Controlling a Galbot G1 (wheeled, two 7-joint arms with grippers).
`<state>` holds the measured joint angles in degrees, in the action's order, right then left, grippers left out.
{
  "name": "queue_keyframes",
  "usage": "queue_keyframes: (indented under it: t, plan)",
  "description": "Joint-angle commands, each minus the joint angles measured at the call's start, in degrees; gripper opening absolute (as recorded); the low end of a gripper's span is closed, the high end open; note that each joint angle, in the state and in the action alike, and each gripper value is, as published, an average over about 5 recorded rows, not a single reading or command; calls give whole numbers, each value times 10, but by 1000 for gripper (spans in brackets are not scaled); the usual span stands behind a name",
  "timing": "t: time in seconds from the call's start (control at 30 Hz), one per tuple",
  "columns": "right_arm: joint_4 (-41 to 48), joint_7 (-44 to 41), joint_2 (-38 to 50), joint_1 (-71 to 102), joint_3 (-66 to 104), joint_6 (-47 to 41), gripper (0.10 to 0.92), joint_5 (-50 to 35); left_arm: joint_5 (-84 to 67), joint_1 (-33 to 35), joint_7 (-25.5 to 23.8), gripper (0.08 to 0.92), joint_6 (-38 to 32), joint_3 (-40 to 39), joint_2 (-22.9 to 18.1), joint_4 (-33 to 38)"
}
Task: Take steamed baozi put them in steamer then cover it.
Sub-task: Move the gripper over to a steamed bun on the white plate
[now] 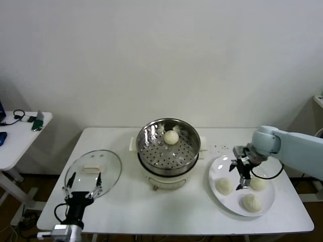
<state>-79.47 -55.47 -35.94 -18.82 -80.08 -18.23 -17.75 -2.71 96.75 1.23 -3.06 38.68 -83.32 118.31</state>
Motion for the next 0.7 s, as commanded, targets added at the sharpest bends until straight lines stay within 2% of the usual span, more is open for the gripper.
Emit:
queue_keyframes:
  t: [0.03, 0.43, 0.7]
  plan:
    - [32, 11, -21, 83, 56, -10, 823, 16, 5, 2, 0, 823, 1, 0, 3, 0]
    - [55, 0, -40, 94, 80, -5, 823, 27, 12, 5, 1, 823, 1, -4, 0, 2]
    - [55, -6, -36, 89, 79, -1, 714, 25, 12, 9, 1, 823, 0, -3, -1, 5]
